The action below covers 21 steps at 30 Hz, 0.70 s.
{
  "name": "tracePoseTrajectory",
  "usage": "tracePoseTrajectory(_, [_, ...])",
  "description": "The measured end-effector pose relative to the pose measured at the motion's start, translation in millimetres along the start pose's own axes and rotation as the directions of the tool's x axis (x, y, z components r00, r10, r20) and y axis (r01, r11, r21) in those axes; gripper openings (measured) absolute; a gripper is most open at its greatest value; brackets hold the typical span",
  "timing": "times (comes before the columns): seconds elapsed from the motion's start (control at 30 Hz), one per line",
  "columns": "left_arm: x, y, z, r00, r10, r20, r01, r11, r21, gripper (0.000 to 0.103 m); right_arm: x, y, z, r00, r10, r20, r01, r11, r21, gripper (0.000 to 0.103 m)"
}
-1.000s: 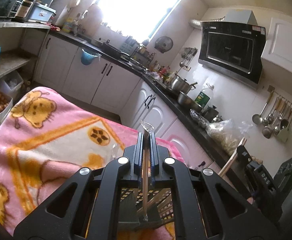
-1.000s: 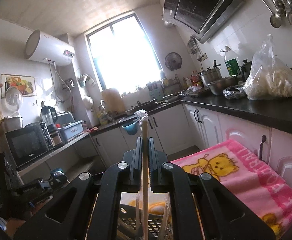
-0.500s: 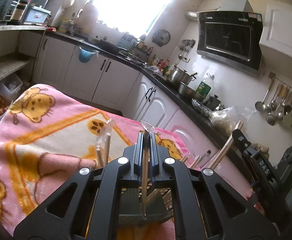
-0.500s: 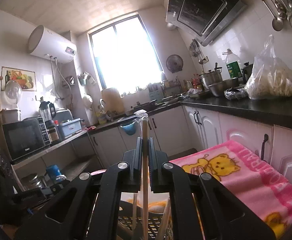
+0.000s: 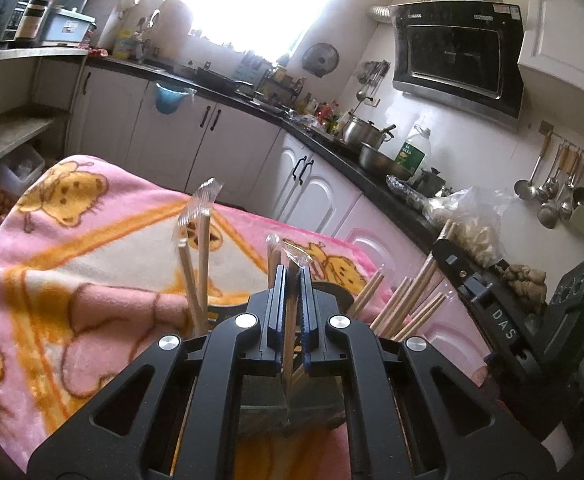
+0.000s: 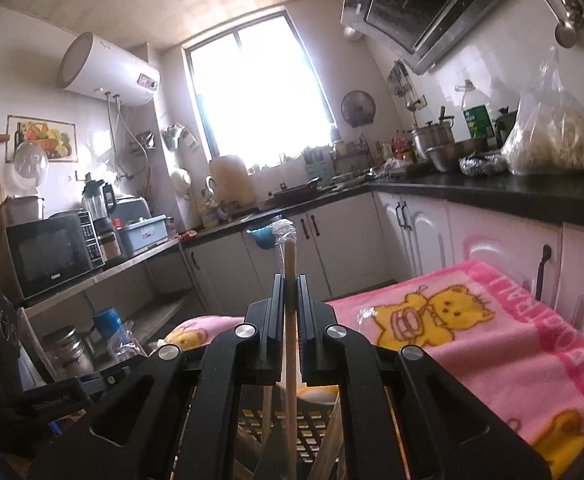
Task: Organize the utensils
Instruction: 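Open the left tool while the right tool opens, releasing sticks into the caddy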
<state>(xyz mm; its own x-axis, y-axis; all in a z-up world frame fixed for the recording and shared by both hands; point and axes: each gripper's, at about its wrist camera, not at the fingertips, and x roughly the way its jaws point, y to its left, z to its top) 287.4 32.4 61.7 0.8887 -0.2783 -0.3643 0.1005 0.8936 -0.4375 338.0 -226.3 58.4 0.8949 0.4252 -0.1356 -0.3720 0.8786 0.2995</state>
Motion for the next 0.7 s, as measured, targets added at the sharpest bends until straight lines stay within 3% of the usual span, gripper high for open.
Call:
tracePoseTrajectory(0.37, [0.9,1.7,-5.2,1.0,0.004,-0.008,-0.004,1.0,-0.003,0.001,-6.5,-1.5,-18.5,0.999,0.001,-0.048,-0.001,1.0,0.007,0.01])
tracePoseTrajectory(0.7, [-1.7,4.1,-9.9,1.0,0.005,-0.01,-0.006,1.0,-0.014,0.003,-25.0,-7.8,-23.9,0.995,0.021,-0.096,-0.017,0.999,0.042,0.035])
